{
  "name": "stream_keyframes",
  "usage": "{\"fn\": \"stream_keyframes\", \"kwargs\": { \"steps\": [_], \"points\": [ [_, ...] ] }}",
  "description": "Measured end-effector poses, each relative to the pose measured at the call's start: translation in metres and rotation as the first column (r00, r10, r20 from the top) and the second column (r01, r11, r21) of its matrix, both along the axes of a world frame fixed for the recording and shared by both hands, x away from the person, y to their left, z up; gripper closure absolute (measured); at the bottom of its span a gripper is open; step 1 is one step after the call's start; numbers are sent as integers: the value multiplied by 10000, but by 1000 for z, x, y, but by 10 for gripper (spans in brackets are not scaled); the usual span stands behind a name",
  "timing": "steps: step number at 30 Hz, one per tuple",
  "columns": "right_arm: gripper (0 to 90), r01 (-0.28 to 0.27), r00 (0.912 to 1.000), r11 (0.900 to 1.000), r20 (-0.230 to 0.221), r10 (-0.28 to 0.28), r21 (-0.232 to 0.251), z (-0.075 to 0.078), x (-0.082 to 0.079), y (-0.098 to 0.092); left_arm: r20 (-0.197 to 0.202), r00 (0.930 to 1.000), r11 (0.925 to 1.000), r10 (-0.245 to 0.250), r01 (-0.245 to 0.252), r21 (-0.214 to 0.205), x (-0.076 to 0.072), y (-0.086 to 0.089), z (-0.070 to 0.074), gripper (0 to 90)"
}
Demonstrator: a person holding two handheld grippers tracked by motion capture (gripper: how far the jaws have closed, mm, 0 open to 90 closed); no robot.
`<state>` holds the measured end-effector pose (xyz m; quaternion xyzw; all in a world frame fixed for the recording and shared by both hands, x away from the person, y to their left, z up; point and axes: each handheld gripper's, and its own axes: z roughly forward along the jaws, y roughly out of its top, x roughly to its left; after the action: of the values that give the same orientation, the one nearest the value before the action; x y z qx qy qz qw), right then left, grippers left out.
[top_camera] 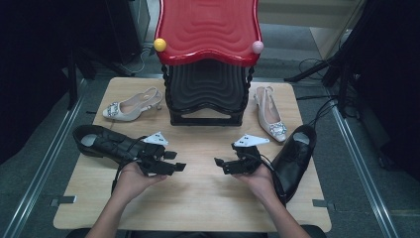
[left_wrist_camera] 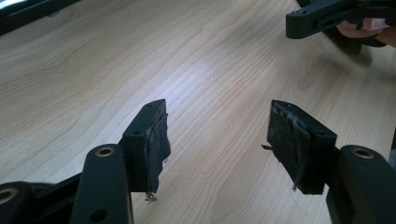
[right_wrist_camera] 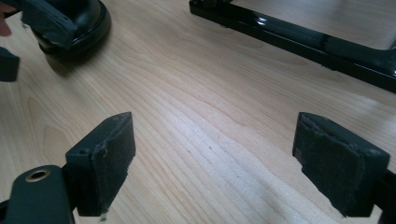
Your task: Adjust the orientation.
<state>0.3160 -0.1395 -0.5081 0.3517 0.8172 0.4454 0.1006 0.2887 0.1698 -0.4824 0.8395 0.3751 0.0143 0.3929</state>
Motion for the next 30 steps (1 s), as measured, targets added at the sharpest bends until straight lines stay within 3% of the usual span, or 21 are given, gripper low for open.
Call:
{"fn": "stream_keyframes", "kwargs": {
  "steps": [7, 8, 9, 10, 12, 15, 20, 30],
  "points": [
    [237, -129, 9999, 9999, 14, 129, 46, 0, -2, 1, 913, 9958, 9999, -60, 70, -102, -18, 11, 7, 441],
    [302, -346, 9994, 9993, 36, 346, 150, -1, -2, 1, 970, 9953, 10000, -77, 78, -6, -18, 13, 7, 445],
    [341, -683, 9973, 9975, 289, 677, 190, 0, -5, 2, 920, 9958, 10000, -27, 20, 83, -18, 14, 8, 440],
    [341, -683, 9973, 9975, 289, 677, 190, 0, -5, 2, 920, 9958, 10000, -27, 20, 83, -18, 14, 8, 435],
    [397, -928, 9933, 9956, 706, 917, 123, 2, -8, 3, 775, 9970, 10000, -14, 8, 86, -17, 15, 7, 422],
    [430, -886, 9934, 9952, 769, 851, 422, 5, -9, 3, 641, 9976, 9988, -273, 246, 426, -17, 15, 8, 432],
    [461, -805, 9935, 9962, 830, 775, 333, 6, -10, 3, 412, 9991, 9991, -86, 68, 422, -15, 17, 9, 384],
    [494, -618, 9978, 9974, 253, 609, 359, 3, -3, 0, 652, 9974, 9992, 308, -324, 237, -12, 32, 22, 384]
  ]
}}
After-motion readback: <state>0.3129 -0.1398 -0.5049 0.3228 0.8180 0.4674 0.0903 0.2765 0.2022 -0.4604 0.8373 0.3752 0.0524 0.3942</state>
